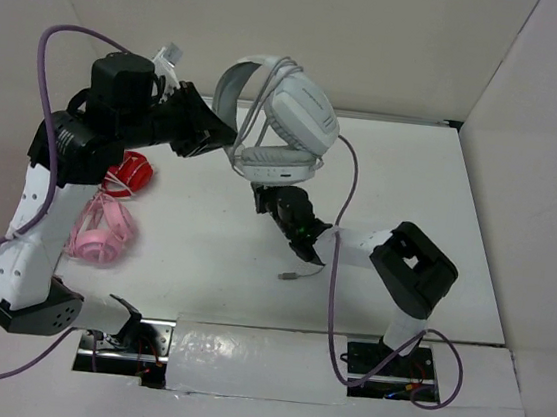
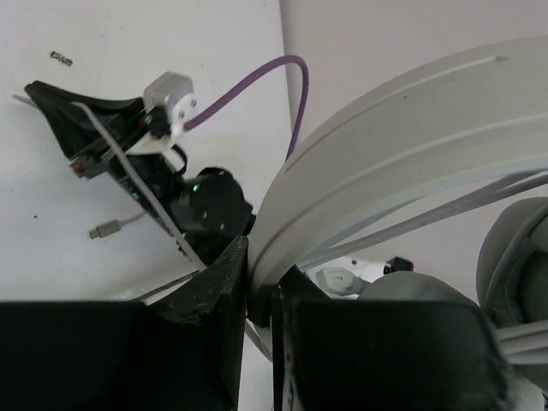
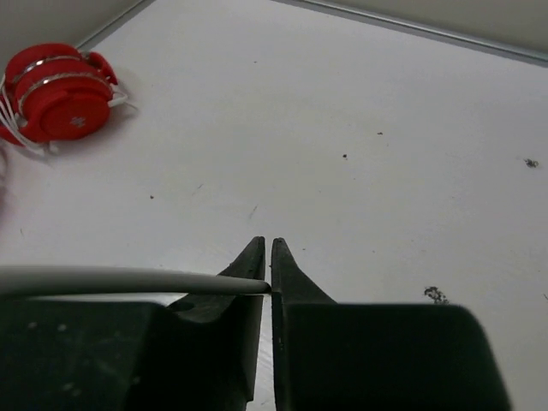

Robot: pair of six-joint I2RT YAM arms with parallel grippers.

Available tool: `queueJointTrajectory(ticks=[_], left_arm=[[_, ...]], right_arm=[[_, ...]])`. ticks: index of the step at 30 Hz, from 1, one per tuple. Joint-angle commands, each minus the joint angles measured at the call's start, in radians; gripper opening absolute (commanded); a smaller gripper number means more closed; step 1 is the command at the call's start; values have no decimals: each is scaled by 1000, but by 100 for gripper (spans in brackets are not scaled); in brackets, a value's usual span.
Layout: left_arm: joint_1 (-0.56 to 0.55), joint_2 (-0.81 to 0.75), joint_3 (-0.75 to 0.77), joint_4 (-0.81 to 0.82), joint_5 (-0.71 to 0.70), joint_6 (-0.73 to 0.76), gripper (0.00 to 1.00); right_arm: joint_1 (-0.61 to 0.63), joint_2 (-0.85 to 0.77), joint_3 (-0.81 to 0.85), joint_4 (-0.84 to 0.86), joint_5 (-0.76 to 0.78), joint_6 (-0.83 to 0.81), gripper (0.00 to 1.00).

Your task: Wrap the headphones

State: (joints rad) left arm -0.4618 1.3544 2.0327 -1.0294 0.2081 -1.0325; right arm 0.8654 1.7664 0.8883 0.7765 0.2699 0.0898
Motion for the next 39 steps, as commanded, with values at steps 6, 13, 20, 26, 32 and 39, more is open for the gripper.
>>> queueJointTrajectory(ticks=[6,13,20,26,32,39], left_arm=[[-1,-98,-66,160,131,37,0],[-5,-45,-158,91,-4,140,0],[-5,41,-348,189,29,397,0],[-35,101,-454,244,-163,474,0],[-37,288,-324,23,-449,342,0],[-48,396,-241,-33,-495,223,0]], right_arm=[[-273,-166,-77,3,-216,130,0],[-500,-265,165,-529,-441,42,0],[-637,-205,654,-1259,-583,-79,0],[-720,-200,807,-1505,-796,-121,0],[-735,-255,819,-1612,-1162,-163,0],[-633,-308,719,-1508,-1472,-58,1]])
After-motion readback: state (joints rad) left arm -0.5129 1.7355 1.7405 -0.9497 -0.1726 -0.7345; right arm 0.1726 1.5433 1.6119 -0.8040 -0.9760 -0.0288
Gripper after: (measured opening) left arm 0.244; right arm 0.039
